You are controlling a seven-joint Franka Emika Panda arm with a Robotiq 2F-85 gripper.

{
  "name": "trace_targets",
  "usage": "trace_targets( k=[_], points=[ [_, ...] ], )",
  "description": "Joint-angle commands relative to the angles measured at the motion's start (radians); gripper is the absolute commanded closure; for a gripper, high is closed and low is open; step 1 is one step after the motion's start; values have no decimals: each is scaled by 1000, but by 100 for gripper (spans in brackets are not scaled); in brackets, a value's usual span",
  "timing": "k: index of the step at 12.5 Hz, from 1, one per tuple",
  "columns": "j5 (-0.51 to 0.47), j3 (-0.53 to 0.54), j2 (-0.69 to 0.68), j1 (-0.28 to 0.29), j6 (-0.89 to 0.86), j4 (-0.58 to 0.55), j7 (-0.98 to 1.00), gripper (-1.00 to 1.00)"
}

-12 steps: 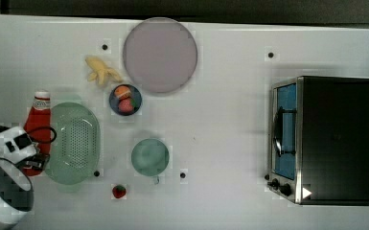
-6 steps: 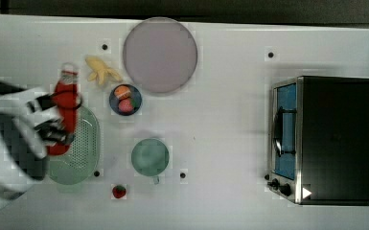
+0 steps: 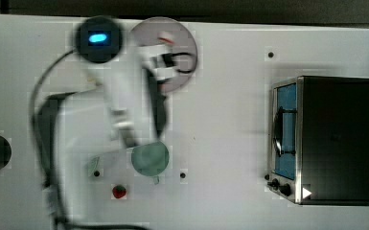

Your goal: Pick ketchup from strainer and place it on the table

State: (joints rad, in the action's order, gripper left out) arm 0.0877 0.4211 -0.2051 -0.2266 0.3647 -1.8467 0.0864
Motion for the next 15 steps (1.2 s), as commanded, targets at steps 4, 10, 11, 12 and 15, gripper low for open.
trace_targets(
  k=[4,10,11,12,15],
  points=[
    [9,-169,28,-29,49,-68,294,-19],
    [7,-215,-12,-29,433,-363,295,-19],
    [7,-218,-37,-29,473,-392,295,-19],
    [7,-221,-65,-29,509,-413,295,-26],
    [7,-225,-143,-29,615,-437,295,-89]
  ],
)
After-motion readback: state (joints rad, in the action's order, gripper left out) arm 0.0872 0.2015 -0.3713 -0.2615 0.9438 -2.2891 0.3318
